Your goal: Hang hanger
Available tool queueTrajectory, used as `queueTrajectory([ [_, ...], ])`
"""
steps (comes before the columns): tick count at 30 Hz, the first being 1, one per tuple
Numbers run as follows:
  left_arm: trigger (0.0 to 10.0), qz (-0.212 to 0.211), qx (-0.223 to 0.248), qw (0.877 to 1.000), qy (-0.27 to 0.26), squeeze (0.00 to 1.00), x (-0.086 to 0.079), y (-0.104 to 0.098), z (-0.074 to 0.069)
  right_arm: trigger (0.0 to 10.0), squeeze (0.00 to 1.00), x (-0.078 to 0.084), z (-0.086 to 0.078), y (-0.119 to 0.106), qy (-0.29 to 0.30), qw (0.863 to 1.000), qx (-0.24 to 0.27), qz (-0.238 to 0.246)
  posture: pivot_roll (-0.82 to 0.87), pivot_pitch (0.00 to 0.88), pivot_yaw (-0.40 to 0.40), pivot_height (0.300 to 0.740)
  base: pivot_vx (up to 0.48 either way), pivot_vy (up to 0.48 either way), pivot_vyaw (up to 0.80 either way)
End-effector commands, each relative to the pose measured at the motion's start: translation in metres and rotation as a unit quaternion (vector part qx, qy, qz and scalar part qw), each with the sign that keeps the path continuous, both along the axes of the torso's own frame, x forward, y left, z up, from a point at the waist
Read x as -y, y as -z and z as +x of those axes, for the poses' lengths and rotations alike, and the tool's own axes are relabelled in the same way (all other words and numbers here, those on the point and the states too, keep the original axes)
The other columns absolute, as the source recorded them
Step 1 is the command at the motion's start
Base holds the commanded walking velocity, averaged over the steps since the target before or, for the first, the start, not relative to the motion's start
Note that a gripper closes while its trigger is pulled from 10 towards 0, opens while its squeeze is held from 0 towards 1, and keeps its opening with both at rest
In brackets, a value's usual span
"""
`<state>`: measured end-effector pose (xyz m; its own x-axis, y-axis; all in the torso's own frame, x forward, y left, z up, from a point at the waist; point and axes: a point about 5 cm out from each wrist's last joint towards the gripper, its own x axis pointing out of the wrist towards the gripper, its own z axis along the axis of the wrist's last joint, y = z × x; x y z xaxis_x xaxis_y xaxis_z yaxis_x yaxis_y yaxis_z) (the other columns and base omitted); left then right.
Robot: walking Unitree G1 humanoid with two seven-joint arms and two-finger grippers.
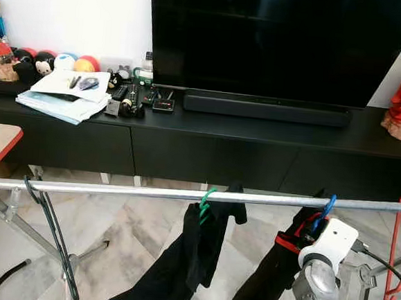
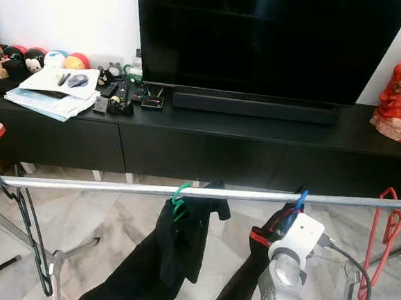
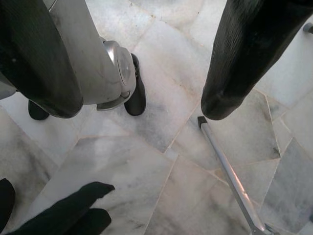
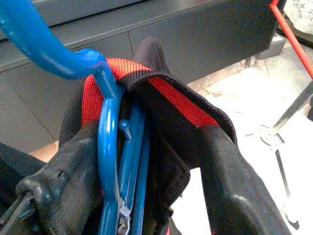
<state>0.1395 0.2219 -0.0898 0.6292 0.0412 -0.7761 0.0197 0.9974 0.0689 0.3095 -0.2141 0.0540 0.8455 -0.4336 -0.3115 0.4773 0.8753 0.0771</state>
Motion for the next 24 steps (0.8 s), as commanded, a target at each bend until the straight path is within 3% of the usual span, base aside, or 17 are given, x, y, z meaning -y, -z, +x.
queueTrajectory([
  [1, 10.0, 0.0, -0.005, 1.0, 0.002, 0.0, 0.0, 0.001, -0.002, 10.0, 0.0, 0.002, 0.003, 0.003, -0.008, 1.0, -0.016, -0.001, 0.11, 0.038, -0.016, 0.74, 0.0, 0.0, 0.0],
  [9, 10.0, 0.001, -0.008, 1.0, 0.0, 0.0, 0.0, 0.001, -0.004, 10.0, 0.0, 0.008, 0.015, -0.004, -0.007, 1.0, -0.018, 0.0, 0.11, 0.04, -0.014, 0.74, 0.0, 0.0, 0.0],
  [16, 10.0, -0.001, -0.009, 1.0, 0.002, 0.0, -0.001, 0.002, -0.005, 10.0, 0.0, 0.001, 0.013, 0.013, -0.013, 0.996, -0.082, 0.023, 0.12, 0.041, -0.014, 0.74, 0.0, 0.0, 0.0],
  [19, 10.0, -0.001, -0.01, 1.0, 0.002, 0.0, -0.001, 0.002, -0.005, 10.0, 0.0, 0.0, 0.016, 0.009, -0.007, 0.998, -0.063, 0.023, 0.12, 0.041, -0.014, 0.74, 0.0, 0.0, 0.0],
  [20, 10.0, 0.0, -0.011, 1.0, 0.002, 0.0, -0.002, 0.002, -0.006, 10.0, 0.0, 0.001, 0.018, 0.003, 0.001, 0.999, -0.036, 0.023, 0.12, 0.041, -0.014, 0.74, 0.0, 0.0, 0.0],
  [24, 10.0, 0.002, -0.015, 1.0, 0.002, 0.0, -0.003, 0.002, -0.008, 10.0, 0.0, 0.004, 0.02, -0.009, 0.022, 1.0, 0.004, -0.009, 0.12, 0.043, -0.014, 0.74, 0.0, 0.0, 0.0],
])
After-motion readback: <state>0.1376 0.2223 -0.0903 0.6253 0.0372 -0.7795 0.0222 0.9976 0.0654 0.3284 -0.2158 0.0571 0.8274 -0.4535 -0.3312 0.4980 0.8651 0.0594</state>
